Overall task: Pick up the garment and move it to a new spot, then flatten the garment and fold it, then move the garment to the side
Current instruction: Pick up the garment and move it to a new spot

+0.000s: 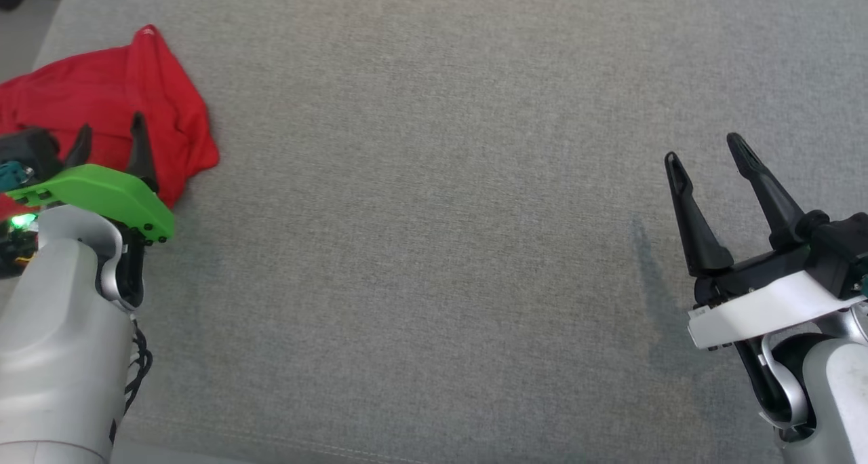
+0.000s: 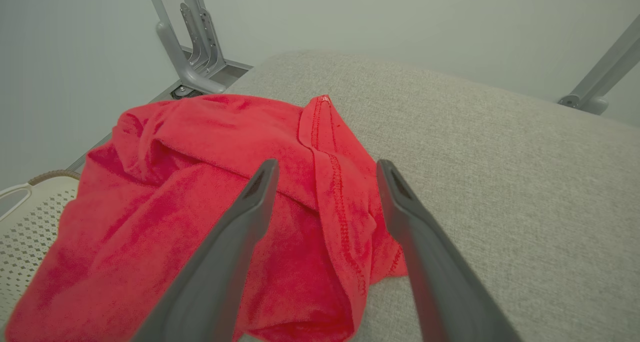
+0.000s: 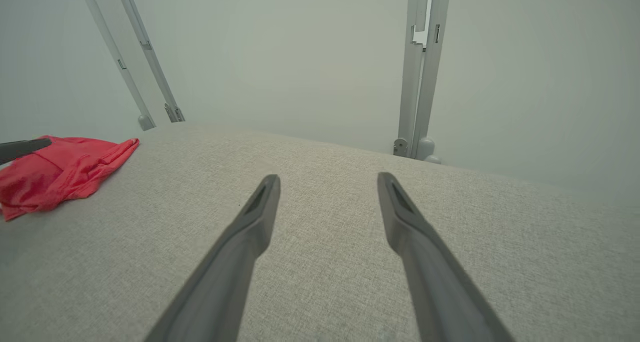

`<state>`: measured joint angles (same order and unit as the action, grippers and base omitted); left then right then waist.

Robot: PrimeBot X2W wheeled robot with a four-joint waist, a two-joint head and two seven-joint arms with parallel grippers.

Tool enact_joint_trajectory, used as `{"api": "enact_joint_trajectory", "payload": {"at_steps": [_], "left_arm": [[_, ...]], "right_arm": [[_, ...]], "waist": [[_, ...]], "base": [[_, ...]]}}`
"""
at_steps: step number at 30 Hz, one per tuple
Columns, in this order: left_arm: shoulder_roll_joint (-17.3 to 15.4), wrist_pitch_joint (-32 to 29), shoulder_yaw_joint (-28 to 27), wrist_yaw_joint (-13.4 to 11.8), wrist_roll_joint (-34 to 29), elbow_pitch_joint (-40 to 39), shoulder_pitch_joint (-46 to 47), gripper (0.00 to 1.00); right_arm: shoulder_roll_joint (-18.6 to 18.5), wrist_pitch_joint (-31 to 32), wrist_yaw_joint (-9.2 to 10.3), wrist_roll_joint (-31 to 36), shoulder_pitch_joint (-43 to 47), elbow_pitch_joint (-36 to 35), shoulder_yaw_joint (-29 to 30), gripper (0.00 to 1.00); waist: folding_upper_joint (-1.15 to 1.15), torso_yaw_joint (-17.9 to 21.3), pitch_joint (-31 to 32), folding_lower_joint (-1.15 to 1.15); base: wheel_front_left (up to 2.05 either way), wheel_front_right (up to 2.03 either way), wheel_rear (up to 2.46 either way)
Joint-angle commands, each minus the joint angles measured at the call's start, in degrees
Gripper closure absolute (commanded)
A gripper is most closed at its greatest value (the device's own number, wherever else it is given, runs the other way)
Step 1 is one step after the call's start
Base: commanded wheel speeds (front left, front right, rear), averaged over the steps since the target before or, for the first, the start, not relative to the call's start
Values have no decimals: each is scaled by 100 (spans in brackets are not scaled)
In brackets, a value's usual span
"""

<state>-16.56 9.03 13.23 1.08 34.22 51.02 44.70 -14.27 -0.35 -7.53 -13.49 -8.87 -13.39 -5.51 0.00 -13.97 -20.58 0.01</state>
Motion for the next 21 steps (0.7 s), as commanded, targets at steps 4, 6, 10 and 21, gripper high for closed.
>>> {"api": "enact_joint_trajectory", "payload": {"at_steps": [4,6,10,21], "left_arm": [[-77,-206,-100,120,184,974,454,0],[-106,-273,-132,156,246,1269,590,9],[-144,-209,-155,199,289,1568,729,100],[-490,608,-405,19,-136,754,686,100]], "right_arm": [[-32,-105,8,-50,-210,-8,17,0],[-21,-140,8,-69,-254,19,9,0],[-6,-179,8,-99,-287,65,0,0],[133,-475,8,-176,-395,479,125,0]], "waist": [[0,555,-665,-1],[0,590,-723,-1],[0,610,-762,-1],[0,678,-307,-1]], "base": [[0,0,0],[0,0,0],[0,0,0],[0,0,0]]}}
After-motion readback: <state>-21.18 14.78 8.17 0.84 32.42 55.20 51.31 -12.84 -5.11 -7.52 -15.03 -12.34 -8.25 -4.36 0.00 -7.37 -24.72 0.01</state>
